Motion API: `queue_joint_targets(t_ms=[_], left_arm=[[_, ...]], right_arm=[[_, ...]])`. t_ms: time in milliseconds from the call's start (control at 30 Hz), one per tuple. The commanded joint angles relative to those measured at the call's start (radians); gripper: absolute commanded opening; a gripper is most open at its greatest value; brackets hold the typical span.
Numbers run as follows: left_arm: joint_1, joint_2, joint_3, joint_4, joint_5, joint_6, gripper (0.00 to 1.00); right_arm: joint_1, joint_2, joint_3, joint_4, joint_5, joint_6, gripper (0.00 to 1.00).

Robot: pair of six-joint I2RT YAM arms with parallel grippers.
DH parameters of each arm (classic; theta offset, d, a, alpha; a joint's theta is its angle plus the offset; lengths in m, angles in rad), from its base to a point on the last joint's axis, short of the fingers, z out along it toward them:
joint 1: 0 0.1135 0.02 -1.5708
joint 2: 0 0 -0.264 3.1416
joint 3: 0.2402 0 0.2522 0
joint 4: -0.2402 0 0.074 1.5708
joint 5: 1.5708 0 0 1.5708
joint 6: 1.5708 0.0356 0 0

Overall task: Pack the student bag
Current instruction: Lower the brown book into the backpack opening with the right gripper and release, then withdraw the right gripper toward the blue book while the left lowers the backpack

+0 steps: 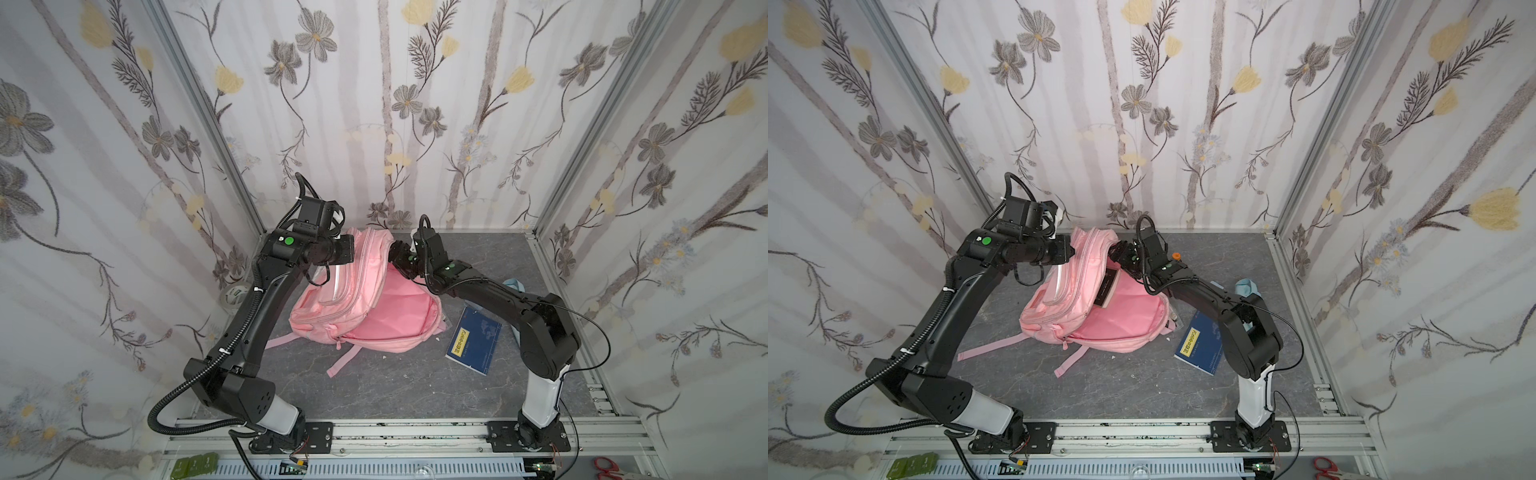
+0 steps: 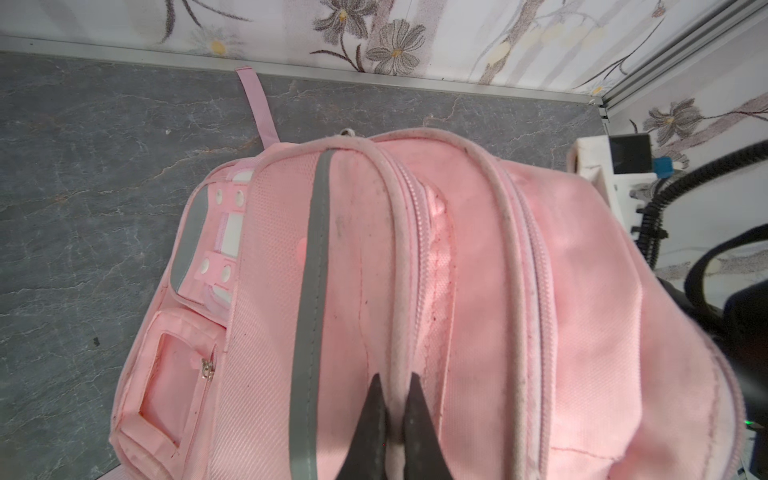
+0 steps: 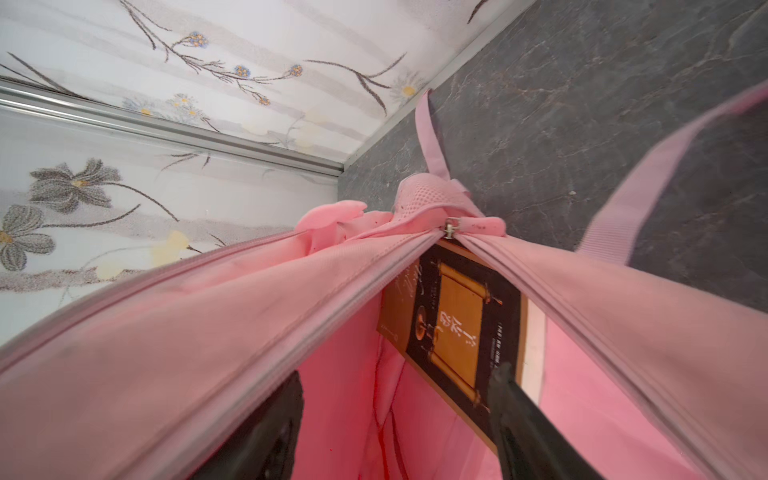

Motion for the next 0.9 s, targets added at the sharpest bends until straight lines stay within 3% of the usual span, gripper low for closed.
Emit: queue_joint_targets(t_ms=[0, 500, 733, 867], left_arm=[[0.006, -0.018, -0.009, 0.171, -0.025, 0.000, 0.00], [0.019, 0.052, -0.044, 0.172, -0.163, 0.157, 0.00], [0.026, 0.133, -0.004, 0.120, -0.277, 0.212, 0.00], [0.029, 0.186, 0.031, 0.137, -0.245, 0.200, 0.00]], right_arm=[[0.002, -0.071, -0.044, -0.023, 0.003, -0.046, 0.70], [-0.060, -0.508, -0.125, -0.446, 0.037, -0.366, 0.70], [-0.220, -0.792, -0.388, -0.565, 0.061, -0.396, 0.68], [-0.329, -0.903, -0.496, -0.614, 0.044, -0.410, 0.68]])
